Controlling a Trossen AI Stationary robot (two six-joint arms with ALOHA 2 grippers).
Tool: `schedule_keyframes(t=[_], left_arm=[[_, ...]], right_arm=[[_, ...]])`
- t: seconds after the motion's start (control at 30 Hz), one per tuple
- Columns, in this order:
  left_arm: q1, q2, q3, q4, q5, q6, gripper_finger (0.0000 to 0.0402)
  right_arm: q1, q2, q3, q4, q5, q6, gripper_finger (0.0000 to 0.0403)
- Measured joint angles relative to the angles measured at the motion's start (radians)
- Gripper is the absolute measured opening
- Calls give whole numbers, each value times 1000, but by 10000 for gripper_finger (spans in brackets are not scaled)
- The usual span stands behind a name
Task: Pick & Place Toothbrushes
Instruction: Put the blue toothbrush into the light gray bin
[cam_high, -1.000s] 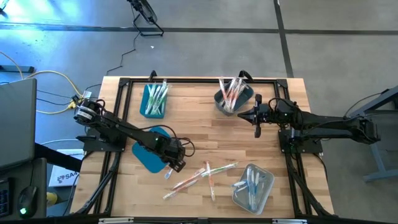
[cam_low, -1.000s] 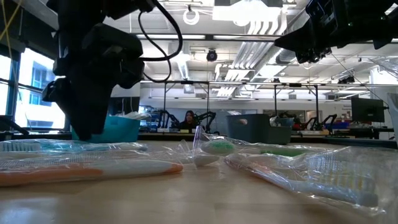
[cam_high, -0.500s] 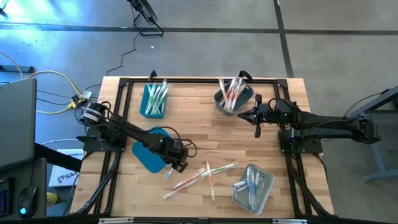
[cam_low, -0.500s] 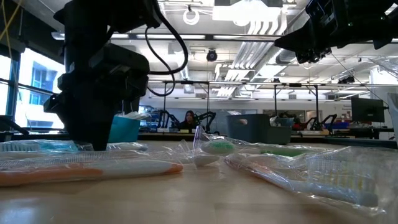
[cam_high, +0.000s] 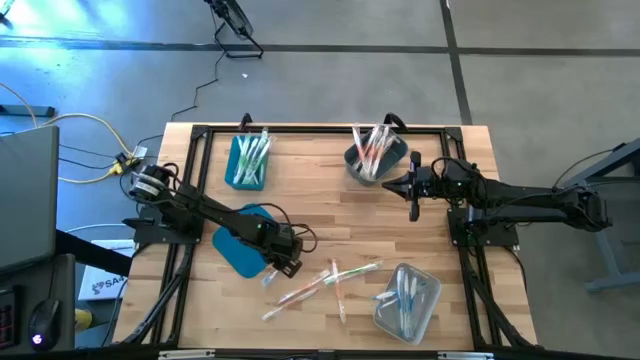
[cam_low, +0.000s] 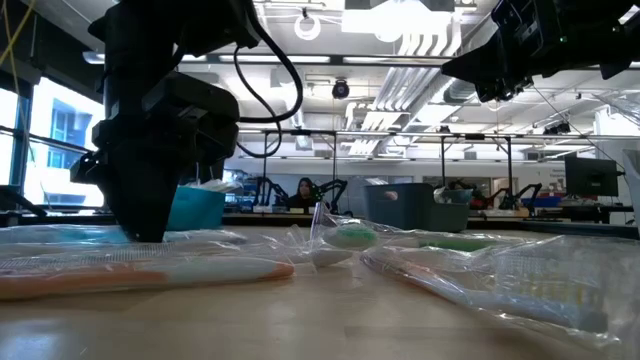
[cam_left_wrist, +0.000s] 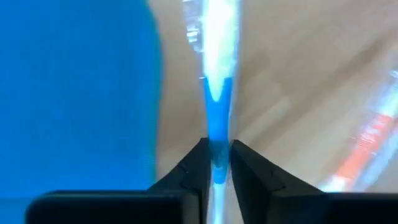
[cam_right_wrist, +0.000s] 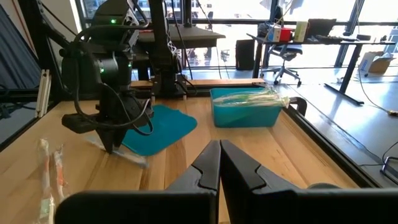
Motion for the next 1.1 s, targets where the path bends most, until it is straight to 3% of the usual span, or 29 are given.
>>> schedule_keyframes(t=[0.17,0.37,0.53,0.9,1.1], left_arm=[[-4,2,0,60,84,13,27],[-1,-7,1,165,106,126,10],[26,-56,1,142,108,215,9],[263,-189,12,126,104,598,8],[408,-218,12,366,104,817,8]], right_arm=[[0,0,0,-4,0,0,2],[0,0,0,-5,-3,0,2],[0,0,0,-5,-4,2,2],[0,0,0,2,-33,1,2],[0,0,1,2,-30,-5,2]])
